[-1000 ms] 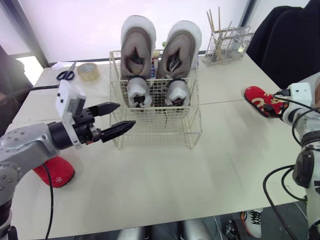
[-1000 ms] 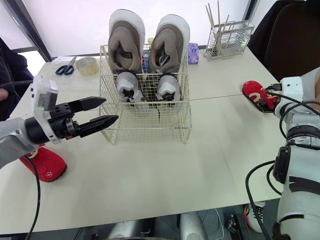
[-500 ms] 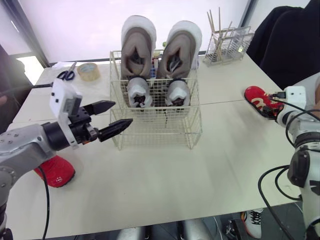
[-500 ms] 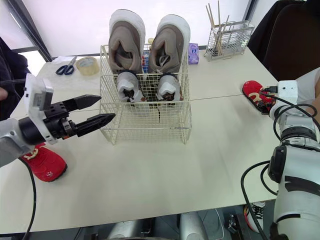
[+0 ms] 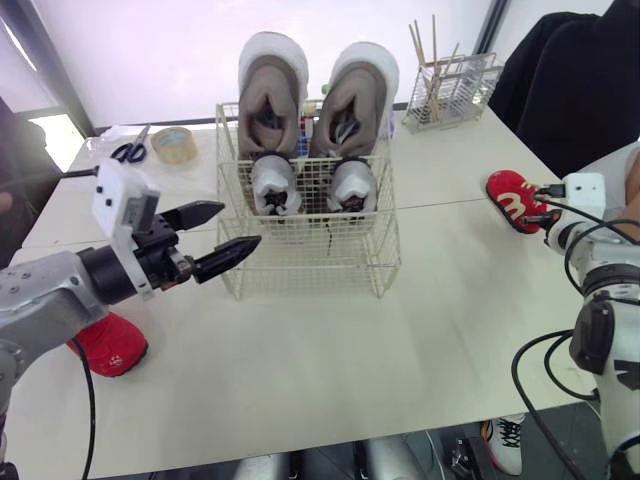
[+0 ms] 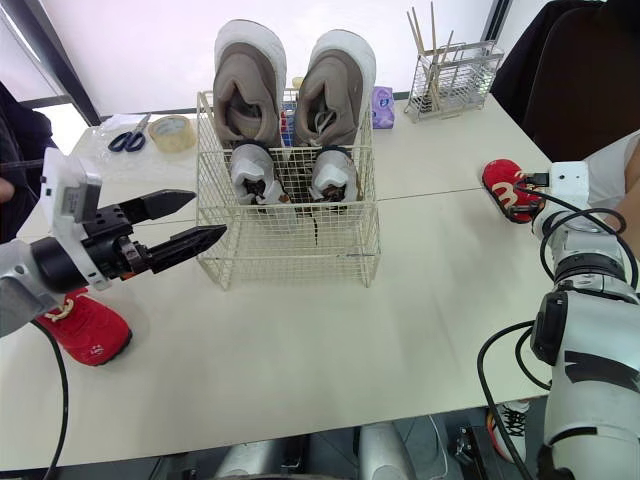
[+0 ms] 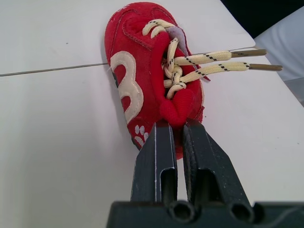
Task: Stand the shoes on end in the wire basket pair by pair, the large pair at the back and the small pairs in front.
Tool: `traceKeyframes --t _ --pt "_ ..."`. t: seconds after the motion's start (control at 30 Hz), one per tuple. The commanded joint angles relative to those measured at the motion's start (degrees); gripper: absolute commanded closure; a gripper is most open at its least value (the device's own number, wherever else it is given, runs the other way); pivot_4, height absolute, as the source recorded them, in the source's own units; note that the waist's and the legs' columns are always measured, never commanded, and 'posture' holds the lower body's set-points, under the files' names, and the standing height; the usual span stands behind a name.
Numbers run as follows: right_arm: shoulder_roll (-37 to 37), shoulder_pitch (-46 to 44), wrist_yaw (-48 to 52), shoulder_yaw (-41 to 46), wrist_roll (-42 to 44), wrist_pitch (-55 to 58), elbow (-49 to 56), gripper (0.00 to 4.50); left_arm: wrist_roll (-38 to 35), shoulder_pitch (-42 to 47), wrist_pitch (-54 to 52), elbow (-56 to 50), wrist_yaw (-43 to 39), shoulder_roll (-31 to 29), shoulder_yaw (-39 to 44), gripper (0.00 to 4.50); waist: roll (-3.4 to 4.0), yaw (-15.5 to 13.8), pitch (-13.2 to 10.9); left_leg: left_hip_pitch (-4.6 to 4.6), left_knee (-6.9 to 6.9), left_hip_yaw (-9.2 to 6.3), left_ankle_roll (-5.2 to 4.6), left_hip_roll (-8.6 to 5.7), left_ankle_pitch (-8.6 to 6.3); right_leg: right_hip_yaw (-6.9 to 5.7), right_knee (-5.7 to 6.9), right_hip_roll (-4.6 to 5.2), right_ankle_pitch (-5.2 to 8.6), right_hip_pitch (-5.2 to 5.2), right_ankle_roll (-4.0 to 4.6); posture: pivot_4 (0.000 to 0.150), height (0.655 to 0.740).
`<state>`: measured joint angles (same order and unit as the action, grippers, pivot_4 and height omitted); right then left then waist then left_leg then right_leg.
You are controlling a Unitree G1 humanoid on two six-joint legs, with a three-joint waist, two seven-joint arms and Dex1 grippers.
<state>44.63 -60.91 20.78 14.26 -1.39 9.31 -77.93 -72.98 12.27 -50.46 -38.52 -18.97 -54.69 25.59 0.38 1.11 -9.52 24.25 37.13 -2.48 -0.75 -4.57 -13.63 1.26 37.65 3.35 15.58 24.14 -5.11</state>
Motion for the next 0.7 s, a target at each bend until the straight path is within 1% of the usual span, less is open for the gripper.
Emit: traceKeyframes --t 0.03,0.23,0.3,0.37,0.43,0.57,0.7 --pt "1.3 -1.5 5.0 1.5 2.1 -2.1 2.2 4.47 0.3 1.0 1.9 -0.9 0.0 0.1 0.5 0.27 0.00 0.0 0.0 -0.01 0.00 0.02 0.00 0.01 0.00 0.02 0.01 0.00 0.00 0.00 0.00 0.150 0.7400" --pt "4.0 -1.9 17.6 2.3 5.8 -7.8 10.6 4.47 3.2 5.6 3.4 4.2 -2.9 1.5 -3.1 0.27 0.04 -0.3 0.0 -0.04 0.01 0.17 -0.02 0.02 0.00 0.12 0.12 -0.01 0.00 0.04 -0.01 0.150 0.7400" --pt "4.8 -0.7 21.9 2.1 7.3 -7.8 16.8 4.47 4.5 8.5 3.9 6.9 -4.4 1.9 -4.6 0.27 0.04 -0.5 0.0 -0.04 0.02 0.17 -0.02 0.02 -0.01 0.11 0.15 -0.01 0.00 0.06 -0.01 0.150 0.7400" --pt "5.4 1.5 25.2 2.2 9.2 -7.5 25.5 4.47 5.9 11.6 4.4 10.1 -6.3 2.5 -6.0 0.27 0.03 -0.5 0.0 -0.04 0.02 0.17 -0.05 0.02 -0.03 0.11 0.18 -0.01 0.00 0.08 -0.01 0.150 0.7400" --pt "5.9 3.3 26.4 3.0 11.3 -6.5 32.9 4.47 7.4 14.3 4.6 12.7 -8.0 3.0 -7.2 0.27 0.02 -0.4 0.0 -0.05 0.04 0.17 -0.09 0.02 -0.05 0.10 0.23 -0.01 0.00 0.09 -0.02 0.150 0.7400" --pt "6.9 5.3 29.8 5.2 17.6 -5.3 51.3 4.47 10.3 22.5 5.0 20.0 -13.3 4.5 -11.0 0.27 0.02 -0.5 0.0 -0.05 0.05 0.18 -0.09 0.03 -0.05 0.11 0.31 -0.01 0.00 0.16 -0.02 0.150 0.7400" --pt "7.1 4.6 31.1 4.4 20.6 -3.7 60.4 4.47 12.2 27.1 4.1 24.8 -17.9 5.4 -12.7 0.27 0.02 -0.2 0.0 -0.07 0.03 0.20 -0.10 0.07 -0.06 0.10 0.37 -0.04 0.00 0.20 -0.02 0.150 0.7400"
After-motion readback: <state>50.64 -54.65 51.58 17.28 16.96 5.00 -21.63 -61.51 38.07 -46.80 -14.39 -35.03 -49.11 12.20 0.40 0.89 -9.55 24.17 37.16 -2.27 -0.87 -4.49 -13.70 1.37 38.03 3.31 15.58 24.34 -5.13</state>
